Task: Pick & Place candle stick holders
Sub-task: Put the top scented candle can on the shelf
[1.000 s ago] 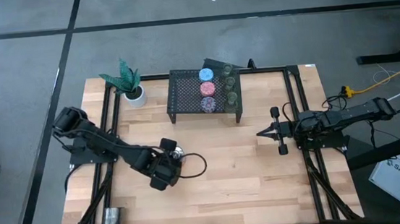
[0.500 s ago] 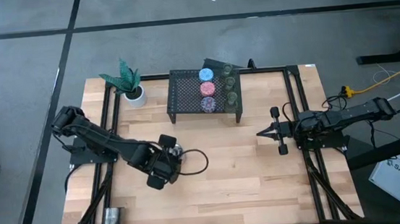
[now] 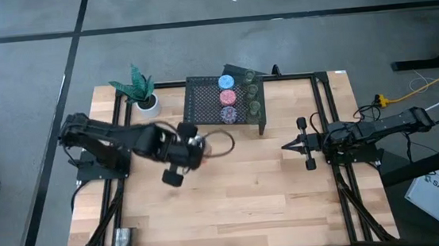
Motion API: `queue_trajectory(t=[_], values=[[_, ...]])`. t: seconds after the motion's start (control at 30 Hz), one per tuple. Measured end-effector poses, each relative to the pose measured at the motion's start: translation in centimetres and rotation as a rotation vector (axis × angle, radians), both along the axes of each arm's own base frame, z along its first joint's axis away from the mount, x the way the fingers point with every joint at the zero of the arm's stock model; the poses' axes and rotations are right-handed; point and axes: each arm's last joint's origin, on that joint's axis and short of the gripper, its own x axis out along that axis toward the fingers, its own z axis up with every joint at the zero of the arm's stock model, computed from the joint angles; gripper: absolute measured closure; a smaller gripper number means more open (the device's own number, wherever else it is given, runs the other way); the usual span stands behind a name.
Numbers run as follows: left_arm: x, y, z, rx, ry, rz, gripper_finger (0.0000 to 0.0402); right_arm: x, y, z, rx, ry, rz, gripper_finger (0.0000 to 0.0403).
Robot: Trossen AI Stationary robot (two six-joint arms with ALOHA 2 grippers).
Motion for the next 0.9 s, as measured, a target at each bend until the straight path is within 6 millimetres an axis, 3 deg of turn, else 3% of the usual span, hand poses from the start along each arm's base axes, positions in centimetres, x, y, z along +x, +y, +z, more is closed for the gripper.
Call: queue_trajectory(t=[0.37,0.57,0.9], values=[[-0.3,5.8,4.8,-0.002,-0.064,0.024,0.0400,0.0,0.0,0.0,0.000,0.000,0.000,0.0400],[-0.7,9.3,5.8,0.011,-0.064,0.053,0.0400,0.0,0.0,0.0,0.000,0.000,0.000,0.0400],[-1.4,16.6,5.4,0.045,-0.033,0.073,0.0400,0.0,0.0,0.0,0.000,0.000,0.000,0.0400]])
